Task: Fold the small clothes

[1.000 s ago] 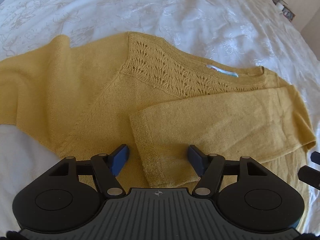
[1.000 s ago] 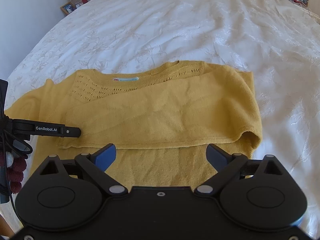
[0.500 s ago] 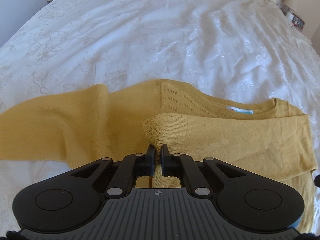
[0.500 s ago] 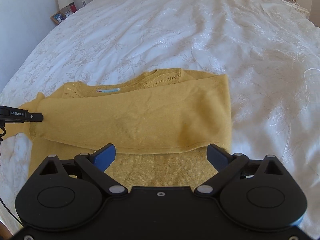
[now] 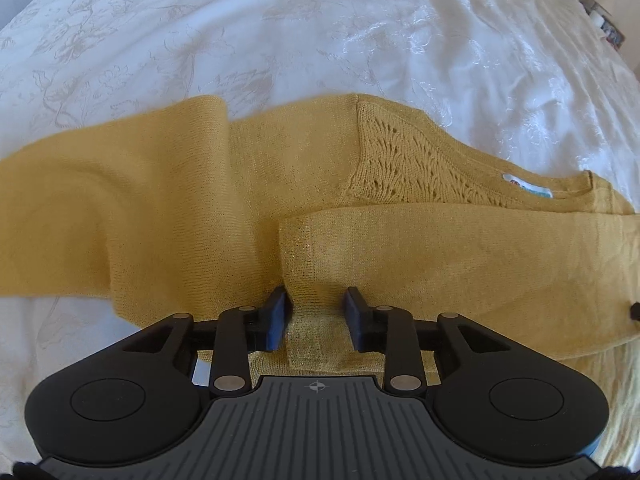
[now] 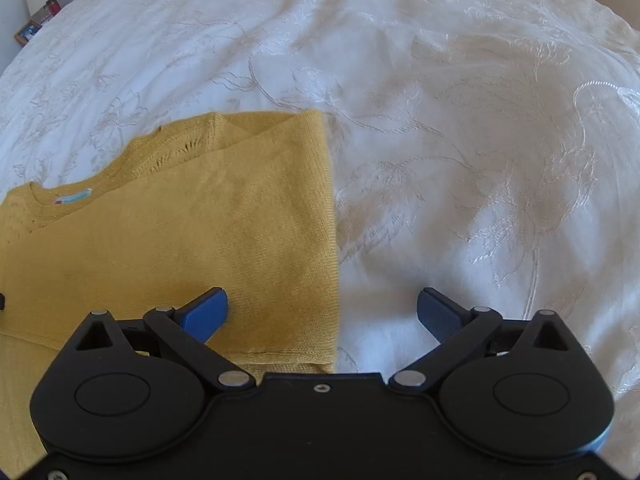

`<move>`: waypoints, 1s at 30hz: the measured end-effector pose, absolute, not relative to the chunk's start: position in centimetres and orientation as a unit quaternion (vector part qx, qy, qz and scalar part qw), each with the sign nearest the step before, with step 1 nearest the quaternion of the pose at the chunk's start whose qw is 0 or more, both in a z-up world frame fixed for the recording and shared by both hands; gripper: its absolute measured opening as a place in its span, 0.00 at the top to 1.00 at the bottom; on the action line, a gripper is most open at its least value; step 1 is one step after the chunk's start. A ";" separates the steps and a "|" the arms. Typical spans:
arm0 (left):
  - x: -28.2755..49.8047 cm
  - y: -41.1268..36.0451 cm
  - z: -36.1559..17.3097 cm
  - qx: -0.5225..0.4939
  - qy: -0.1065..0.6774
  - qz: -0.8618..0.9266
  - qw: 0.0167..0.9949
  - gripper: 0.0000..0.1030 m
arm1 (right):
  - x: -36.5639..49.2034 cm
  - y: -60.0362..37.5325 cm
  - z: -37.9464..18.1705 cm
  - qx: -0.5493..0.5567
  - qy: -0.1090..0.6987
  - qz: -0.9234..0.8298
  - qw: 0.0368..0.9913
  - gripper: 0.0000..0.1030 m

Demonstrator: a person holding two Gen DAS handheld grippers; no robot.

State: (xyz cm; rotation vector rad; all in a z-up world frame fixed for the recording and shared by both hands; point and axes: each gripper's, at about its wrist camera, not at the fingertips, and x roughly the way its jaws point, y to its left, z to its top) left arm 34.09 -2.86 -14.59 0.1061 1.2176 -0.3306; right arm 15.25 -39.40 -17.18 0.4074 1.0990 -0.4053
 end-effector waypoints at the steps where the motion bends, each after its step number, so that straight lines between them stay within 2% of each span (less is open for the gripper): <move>1: 34.1 -2.5 -14.7 0.038 0.567 -0.159 0.808 0.66 | 15.2 -39.4 -17.6 0.192 0.520 -0.193 0.810 0.01; 4: 33.9 -2.1 -15.1 0.020 0.560 -0.175 0.809 0.54 | 14.8 -39.5 -18.3 0.200 0.520 -0.196 0.807 0.01; 5: 33.9 -2.2 -15.2 0.016 0.558 -0.187 0.808 0.43 | 14.7 -39.5 -18.3 0.200 0.521 -0.197 0.806 0.01; 6: 33.9 -2.4 -15.2 0.010 0.558 -0.204 0.804 0.27 | 14.7 -39.5 -18.3 0.200 0.522 -0.197 0.806 0.01; 8: 33.9 -3.1 -15.1 0.019 0.565 -0.221 0.794 0.16 | 14.8 -39.5 -18.0 0.202 0.524 -0.198 0.803 0.01; 12: 32.6 -3.7 -13.5 0.053 0.551 -0.210 0.806 0.16 | 14.9 -39.3 -16.4 0.207 0.515 -0.199 0.808 0.01; 16: 30.9 -1.3 -11.7 0.018 0.540 -0.186 0.821 0.16 | 14.1 -38.0 -13.7 0.210 0.487 -0.184 0.828 0.01; 30: 29.9 14.7 -8.8 -0.064 0.512 -0.049 0.855 0.16 | 13.7 -27.2 -8.9 0.224 0.476 -0.060 0.848 0.01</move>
